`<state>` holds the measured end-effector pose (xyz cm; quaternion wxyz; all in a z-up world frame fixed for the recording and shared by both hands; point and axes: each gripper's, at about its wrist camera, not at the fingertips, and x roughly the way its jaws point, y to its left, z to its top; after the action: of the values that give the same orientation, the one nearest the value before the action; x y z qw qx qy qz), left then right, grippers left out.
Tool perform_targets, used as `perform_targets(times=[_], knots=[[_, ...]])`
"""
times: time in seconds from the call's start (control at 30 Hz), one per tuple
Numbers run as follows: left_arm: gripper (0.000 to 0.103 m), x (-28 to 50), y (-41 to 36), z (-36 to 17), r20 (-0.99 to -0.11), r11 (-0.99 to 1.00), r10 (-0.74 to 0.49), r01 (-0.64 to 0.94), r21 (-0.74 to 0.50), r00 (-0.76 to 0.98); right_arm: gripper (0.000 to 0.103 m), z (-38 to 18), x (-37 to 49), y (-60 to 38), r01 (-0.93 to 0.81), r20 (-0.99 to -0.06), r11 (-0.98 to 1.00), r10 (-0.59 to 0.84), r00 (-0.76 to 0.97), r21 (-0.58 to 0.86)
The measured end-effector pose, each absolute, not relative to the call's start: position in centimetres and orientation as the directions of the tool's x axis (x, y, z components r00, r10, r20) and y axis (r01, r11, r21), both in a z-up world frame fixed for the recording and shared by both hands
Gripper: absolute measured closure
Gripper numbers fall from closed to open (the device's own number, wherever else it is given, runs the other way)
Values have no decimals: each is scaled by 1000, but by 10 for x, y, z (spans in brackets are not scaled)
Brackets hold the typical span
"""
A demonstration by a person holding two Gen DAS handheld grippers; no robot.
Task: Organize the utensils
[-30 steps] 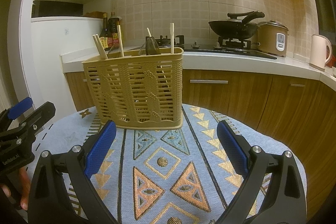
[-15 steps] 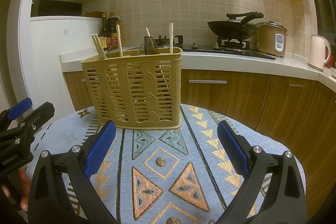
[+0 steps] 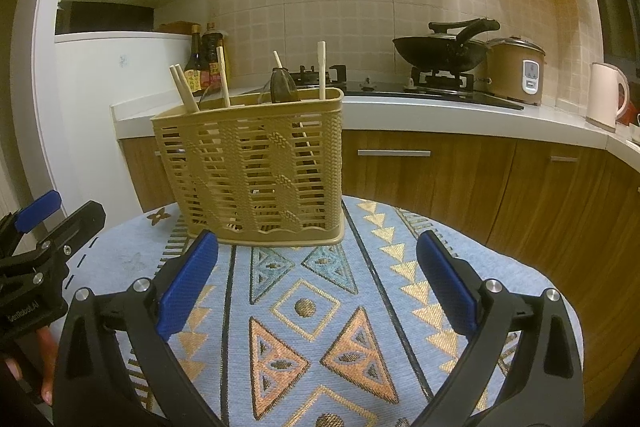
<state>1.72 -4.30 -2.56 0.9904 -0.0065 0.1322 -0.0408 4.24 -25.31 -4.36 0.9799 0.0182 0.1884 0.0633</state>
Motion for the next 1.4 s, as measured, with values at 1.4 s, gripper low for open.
perform_targets(times=[1.4], knots=[[7, 16, -42, -22, -254, 999, -27, 34, 25, 967, 8, -46, 44, -256, -108, -384, 991, 130, 914, 77]])
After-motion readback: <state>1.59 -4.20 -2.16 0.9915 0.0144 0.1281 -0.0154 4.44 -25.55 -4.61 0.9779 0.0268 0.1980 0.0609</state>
